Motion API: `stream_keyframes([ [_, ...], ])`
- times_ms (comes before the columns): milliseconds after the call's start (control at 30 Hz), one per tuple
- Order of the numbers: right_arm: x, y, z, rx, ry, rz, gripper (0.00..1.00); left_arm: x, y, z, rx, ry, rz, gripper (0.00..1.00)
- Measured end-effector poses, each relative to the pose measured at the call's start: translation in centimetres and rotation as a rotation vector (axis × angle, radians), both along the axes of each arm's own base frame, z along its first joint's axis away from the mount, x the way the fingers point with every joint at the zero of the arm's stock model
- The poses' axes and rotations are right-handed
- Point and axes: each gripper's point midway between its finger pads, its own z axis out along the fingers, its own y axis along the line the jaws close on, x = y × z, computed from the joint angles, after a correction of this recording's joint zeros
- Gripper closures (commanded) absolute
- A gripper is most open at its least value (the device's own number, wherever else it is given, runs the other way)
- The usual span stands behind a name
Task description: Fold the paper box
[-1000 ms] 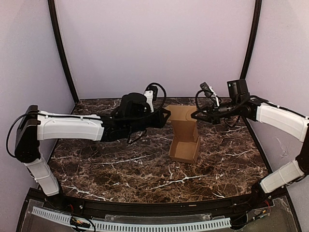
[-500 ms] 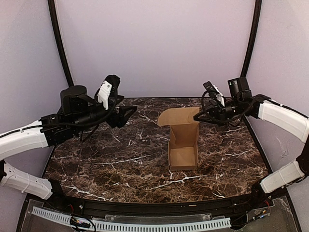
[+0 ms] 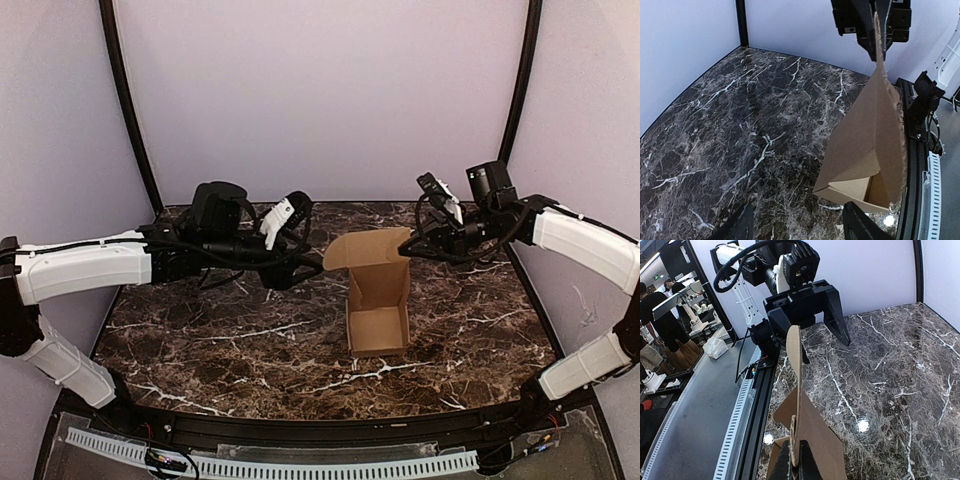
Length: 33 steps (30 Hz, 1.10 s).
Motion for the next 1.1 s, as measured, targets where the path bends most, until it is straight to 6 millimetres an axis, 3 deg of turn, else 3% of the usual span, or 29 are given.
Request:
stream_keyframes([
  [500, 0.1, 0.5, -0.9, -0.017, 0.029, 0.01, 1.0, -2.7, -2.3, 3.2, -0.126, -0.001, -0.163, 0.41],
  [833, 0.1, 0.6, -1.2, -0.024, 0.034, 0.009, 1.0, -3.1, -4.7, 2.8, -0.146, 0.031, -0.24, 0.43],
  [900, 0.1, 0.6, -1.2, -0.025, 0.036, 0.01, 1.0, -3.2, -5.1, 2.5, -0.149, 0.039, -0.249, 0.46],
  [1100, 0.0, 0.7, -1.3, -0.028, 0.038, 0.01, 1.0, -3.1, -6.2, 2.4, -0.16, 0.059, -0.268, 0.73],
])
